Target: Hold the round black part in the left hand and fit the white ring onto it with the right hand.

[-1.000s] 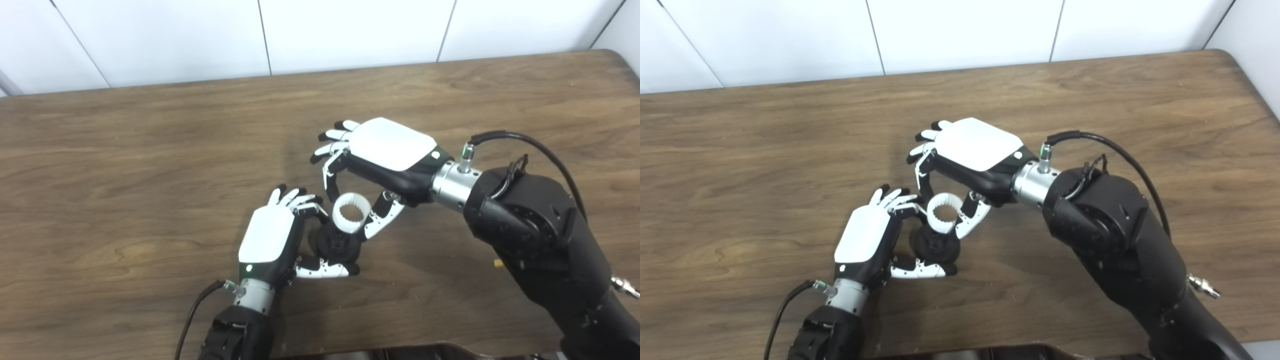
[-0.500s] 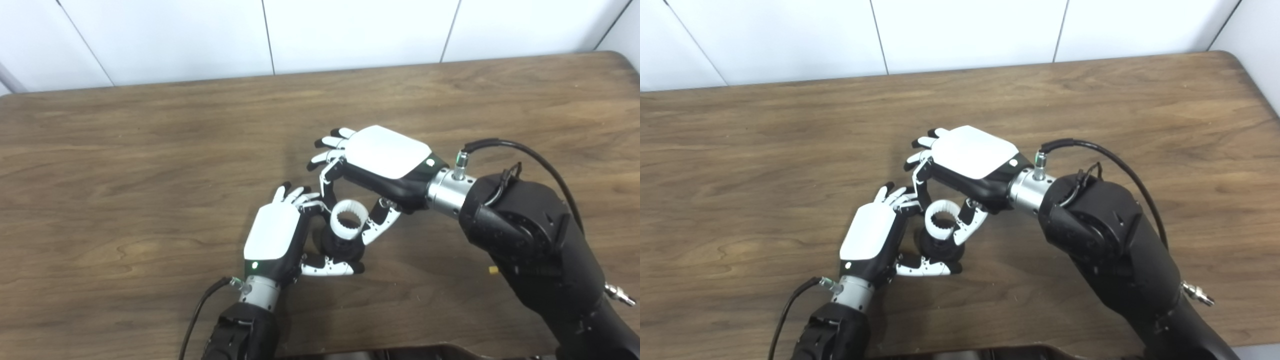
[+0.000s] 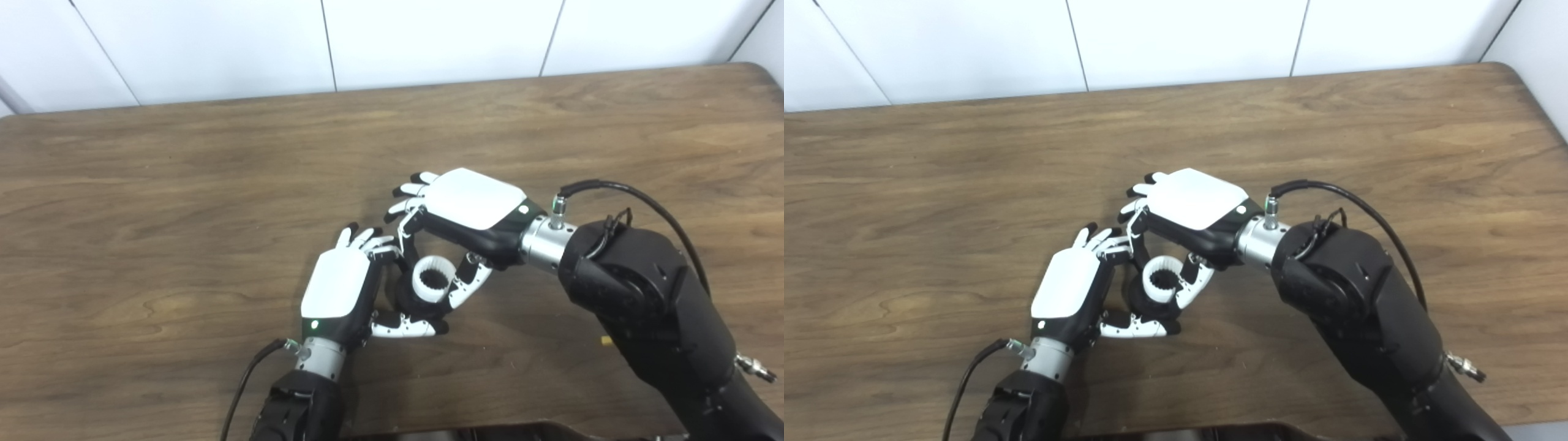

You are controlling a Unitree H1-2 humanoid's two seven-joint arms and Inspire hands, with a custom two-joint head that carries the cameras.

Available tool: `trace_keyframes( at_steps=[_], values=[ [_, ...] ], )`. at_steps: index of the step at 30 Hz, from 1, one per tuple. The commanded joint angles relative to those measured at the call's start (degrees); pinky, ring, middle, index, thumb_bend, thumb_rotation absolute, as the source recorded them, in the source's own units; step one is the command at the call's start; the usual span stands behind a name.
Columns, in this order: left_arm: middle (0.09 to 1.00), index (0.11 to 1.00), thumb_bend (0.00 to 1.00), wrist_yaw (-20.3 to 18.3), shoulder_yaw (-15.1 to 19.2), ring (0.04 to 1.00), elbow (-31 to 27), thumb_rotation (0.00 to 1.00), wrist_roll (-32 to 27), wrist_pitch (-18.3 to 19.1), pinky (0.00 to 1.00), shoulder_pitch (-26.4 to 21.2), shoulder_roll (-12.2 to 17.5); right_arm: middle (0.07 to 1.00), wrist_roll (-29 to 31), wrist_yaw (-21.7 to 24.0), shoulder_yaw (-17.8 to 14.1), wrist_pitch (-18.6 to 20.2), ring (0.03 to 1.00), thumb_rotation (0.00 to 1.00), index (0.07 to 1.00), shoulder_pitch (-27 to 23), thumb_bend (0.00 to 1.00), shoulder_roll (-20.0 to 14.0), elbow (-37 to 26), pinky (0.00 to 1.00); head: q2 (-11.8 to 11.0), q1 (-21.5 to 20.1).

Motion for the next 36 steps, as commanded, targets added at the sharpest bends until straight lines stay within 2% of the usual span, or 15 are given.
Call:
trace_keyframes(
  at_steps=[1,20,36],
  values=[
    [0.794,0.485,0.52,0.4,-0.3,0.9,-0.7,0.06,0.5,-0.1,1.0,-0.8,-0.6,0.855,-0.2,-1.5,-0.7,-1.2,0.959,0.14,0.483,-1.2,0.52,0.1,-0.5,1.0,0.1,0.0],
    [0.807,0.486,0.52,0.4,-0.9,0.901,-0.6,0.06,1.2,0.1,1.0,-0.9,-1.2,0.857,-1.1,-3.0,-0.3,-3.0,0.972,0.13,0.484,-0.1,0.52,1.6,1.3,1.0,0.0,0.4],
    [0.794,0.484,0.52,-0.1,-1.4,0.903,-1.7,0.06,1.6,0.7,1.0,-0.4,-1.5,0.851,-1.8,-3.5,-0.5,-3.9,0.97,0.13,0.484,1.1,0.52,0.5,2.5,1.0,0.6,0.1]
  ],
)
